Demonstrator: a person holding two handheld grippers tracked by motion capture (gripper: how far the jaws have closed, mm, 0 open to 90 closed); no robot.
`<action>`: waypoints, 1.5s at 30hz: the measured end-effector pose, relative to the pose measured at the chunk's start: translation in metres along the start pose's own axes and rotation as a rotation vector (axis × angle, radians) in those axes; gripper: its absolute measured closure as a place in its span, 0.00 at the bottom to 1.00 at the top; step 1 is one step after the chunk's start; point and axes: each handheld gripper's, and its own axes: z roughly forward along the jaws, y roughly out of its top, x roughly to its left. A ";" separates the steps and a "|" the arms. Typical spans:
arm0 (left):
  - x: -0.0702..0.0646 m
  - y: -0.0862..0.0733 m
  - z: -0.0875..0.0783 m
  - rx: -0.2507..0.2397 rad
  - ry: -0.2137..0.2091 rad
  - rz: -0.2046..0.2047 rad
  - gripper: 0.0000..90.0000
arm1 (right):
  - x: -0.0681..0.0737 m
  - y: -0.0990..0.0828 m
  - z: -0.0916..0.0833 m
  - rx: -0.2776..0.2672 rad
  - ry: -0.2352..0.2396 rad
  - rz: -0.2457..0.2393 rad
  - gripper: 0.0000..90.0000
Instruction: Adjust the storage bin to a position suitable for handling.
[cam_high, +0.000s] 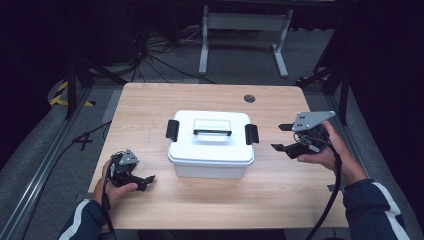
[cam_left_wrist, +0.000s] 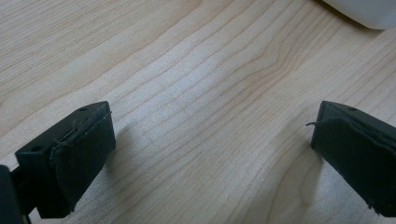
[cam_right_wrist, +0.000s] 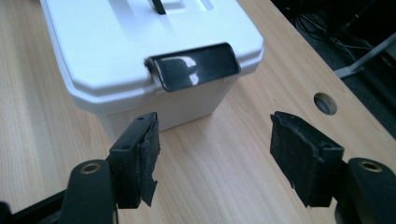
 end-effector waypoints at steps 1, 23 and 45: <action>0.000 0.000 0.000 0.000 0.000 0.000 0.00 | 0.001 0.003 0.001 0.003 0.004 -0.004 0.38; 0.000 0.000 0.000 0.002 -0.001 0.002 0.00 | 0.013 0.092 0.051 0.107 0.079 -0.202 0.48; 0.000 0.000 0.000 0.003 -0.002 0.003 0.00 | 0.034 0.149 0.107 0.246 0.161 -0.336 0.66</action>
